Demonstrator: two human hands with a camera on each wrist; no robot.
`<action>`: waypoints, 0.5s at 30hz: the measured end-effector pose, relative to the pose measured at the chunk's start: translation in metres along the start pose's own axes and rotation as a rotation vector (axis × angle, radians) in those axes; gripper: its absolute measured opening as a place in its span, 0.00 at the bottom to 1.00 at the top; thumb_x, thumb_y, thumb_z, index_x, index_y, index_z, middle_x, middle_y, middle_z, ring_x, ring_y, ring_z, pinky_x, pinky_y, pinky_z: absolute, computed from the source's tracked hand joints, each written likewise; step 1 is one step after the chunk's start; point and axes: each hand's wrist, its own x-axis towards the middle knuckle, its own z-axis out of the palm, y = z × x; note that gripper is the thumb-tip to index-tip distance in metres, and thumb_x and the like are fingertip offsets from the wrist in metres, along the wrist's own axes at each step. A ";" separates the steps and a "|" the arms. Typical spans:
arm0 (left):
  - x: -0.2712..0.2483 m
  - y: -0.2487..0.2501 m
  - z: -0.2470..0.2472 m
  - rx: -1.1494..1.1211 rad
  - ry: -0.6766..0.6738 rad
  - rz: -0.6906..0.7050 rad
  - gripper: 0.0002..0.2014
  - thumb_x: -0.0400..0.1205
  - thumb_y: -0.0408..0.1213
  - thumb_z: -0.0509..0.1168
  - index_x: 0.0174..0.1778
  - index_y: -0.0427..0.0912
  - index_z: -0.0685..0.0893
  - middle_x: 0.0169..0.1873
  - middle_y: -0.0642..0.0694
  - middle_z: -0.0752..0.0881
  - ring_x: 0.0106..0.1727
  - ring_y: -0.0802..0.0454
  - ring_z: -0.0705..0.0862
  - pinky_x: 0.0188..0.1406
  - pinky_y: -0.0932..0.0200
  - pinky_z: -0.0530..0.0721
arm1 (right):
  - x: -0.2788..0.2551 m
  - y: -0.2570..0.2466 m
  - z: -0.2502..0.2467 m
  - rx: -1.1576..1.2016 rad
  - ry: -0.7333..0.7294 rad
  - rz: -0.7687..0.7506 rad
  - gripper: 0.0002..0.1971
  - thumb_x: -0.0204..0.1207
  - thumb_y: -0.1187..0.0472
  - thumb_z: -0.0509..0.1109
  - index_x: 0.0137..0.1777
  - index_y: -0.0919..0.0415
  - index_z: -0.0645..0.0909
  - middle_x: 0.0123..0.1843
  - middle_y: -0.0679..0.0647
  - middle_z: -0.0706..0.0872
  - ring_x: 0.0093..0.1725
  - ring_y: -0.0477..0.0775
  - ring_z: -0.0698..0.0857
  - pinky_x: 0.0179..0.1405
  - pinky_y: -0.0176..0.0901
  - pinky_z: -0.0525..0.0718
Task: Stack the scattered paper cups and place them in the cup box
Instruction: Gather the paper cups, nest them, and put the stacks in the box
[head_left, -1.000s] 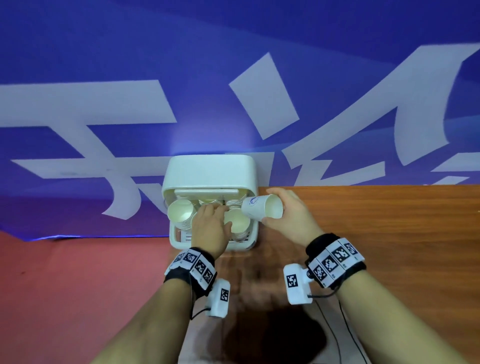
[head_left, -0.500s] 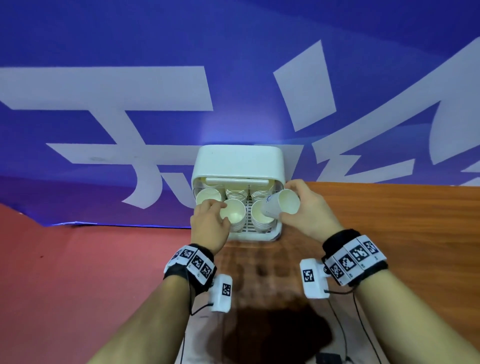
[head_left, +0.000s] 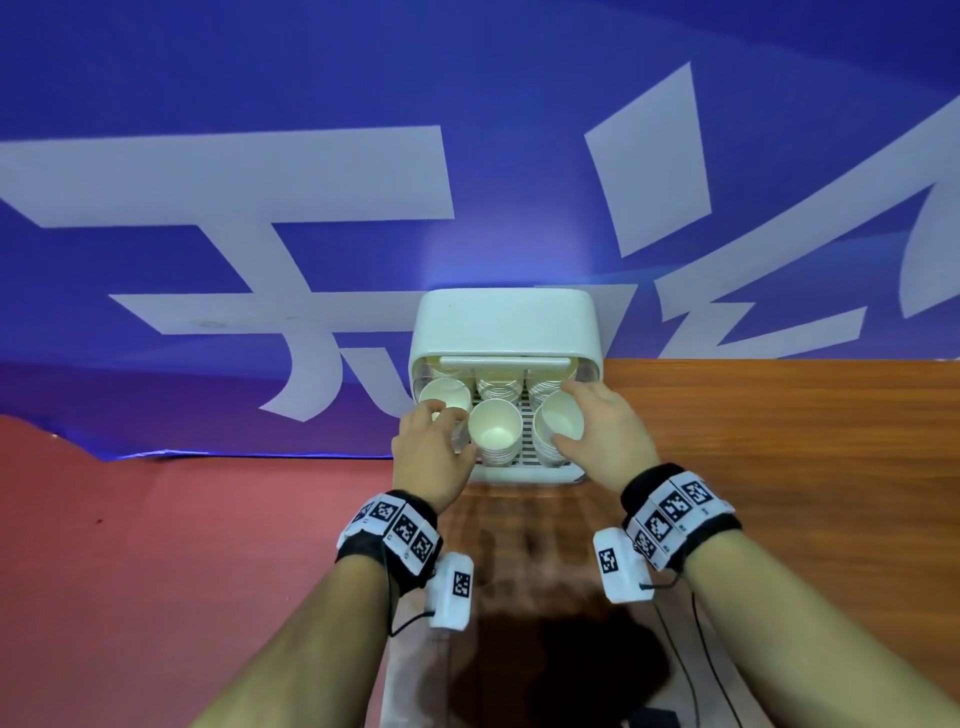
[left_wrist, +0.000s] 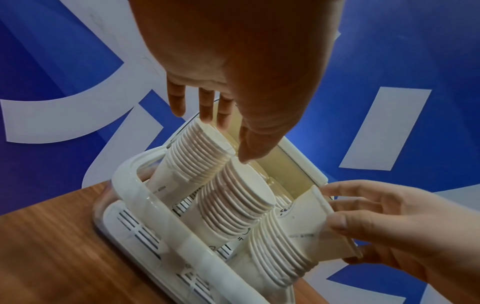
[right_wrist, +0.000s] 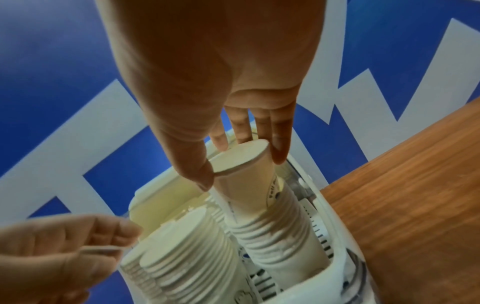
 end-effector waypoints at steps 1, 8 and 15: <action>0.002 -0.002 0.001 -0.002 -0.011 0.001 0.23 0.76 0.47 0.70 0.68 0.50 0.81 0.68 0.49 0.74 0.70 0.44 0.70 0.64 0.44 0.75 | 0.002 -0.001 0.003 -0.039 -0.010 0.000 0.34 0.74 0.48 0.73 0.79 0.51 0.69 0.75 0.49 0.75 0.73 0.56 0.73 0.66 0.53 0.78; 0.009 -0.006 0.009 -0.009 -0.062 0.036 0.26 0.74 0.53 0.74 0.67 0.53 0.82 0.71 0.48 0.72 0.72 0.44 0.67 0.65 0.42 0.75 | 0.009 0.003 0.023 -0.109 -0.074 0.041 0.38 0.77 0.44 0.72 0.84 0.50 0.63 0.82 0.46 0.69 0.76 0.56 0.70 0.68 0.51 0.76; 0.016 -0.005 0.015 -0.021 -0.108 0.073 0.22 0.75 0.52 0.74 0.65 0.53 0.83 0.71 0.47 0.73 0.73 0.45 0.66 0.69 0.44 0.73 | 0.014 0.016 0.035 -0.038 -0.084 0.046 0.39 0.73 0.45 0.76 0.82 0.52 0.66 0.81 0.47 0.70 0.76 0.56 0.74 0.71 0.50 0.76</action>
